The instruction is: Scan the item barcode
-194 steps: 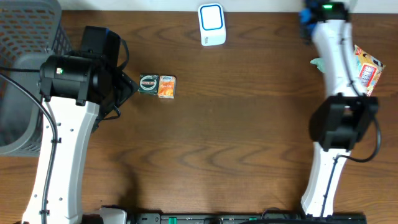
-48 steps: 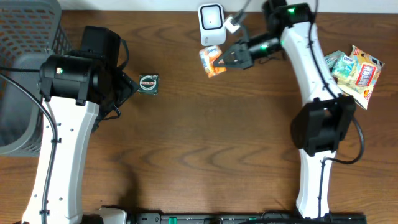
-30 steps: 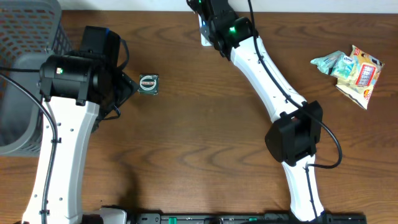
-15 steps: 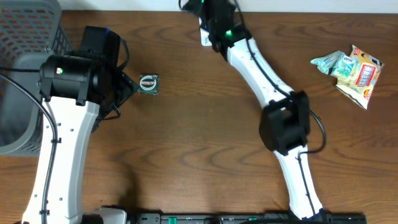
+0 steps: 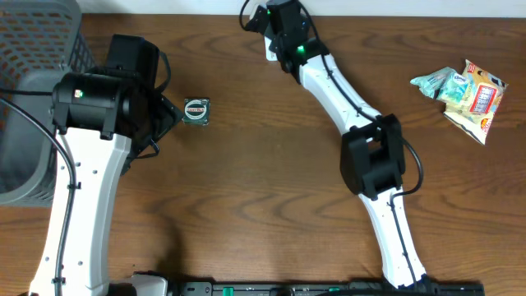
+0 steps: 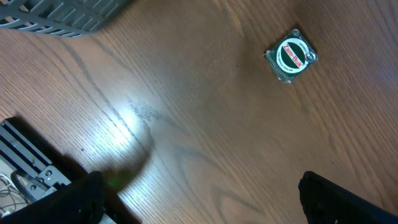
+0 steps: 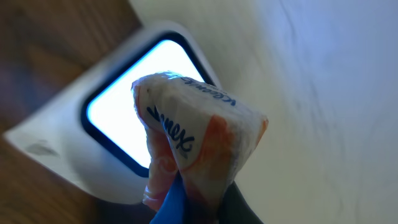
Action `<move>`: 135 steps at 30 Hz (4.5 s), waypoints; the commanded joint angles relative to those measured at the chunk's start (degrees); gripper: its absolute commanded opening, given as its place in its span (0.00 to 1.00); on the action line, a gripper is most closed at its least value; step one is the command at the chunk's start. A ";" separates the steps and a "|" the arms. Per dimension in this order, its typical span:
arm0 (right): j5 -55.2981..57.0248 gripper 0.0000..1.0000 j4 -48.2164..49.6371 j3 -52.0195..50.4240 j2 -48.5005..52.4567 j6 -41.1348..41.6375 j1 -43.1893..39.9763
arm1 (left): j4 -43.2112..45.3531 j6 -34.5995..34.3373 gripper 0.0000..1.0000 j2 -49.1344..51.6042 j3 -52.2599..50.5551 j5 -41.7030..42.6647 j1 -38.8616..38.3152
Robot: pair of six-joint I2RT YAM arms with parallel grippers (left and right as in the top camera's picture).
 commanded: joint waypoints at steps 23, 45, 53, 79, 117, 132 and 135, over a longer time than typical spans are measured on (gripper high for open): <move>1.46 0.02 -41.16 0.52 -9.94 46.42 -41.18 | -0.37 -0.33 0.98 0.13 -0.09 -0.35 0.28; -23.52 0.56 -42.71 -2.19 -10.34 47.19 -42.95 | -0.37 -0.33 0.98 0.13 -0.09 -0.35 0.28; -29.46 0.57 -37.77 -1.27 -18.75 47.23 -35.98 | -0.37 -0.33 0.98 0.13 -0.09 -0.33 0.28; -29.31 0.98 -12.44 -1.70 -2.08 60.06 13.49 | -0.37 -0.33 0.98 0.13 -0.09 -0.33 0.28; -8.68 0.67 -30.53 -1.68 0.39 62.62 18.56 | -0.37 -0.33 0.98 0.13 -0.09 -0.35 0.28; -11.26 0.68 -55.17 -1.70 -7.28 40.70 11.06 | -0.37 -0.33 0.98 0.13 -0.09 -0.35 0.28; -21.75 0.68 -52.30 -1.68 -7.28 40.50 9.90 | -0.37 -0.33 0.98 0.13 -0.09 -0.35 0.28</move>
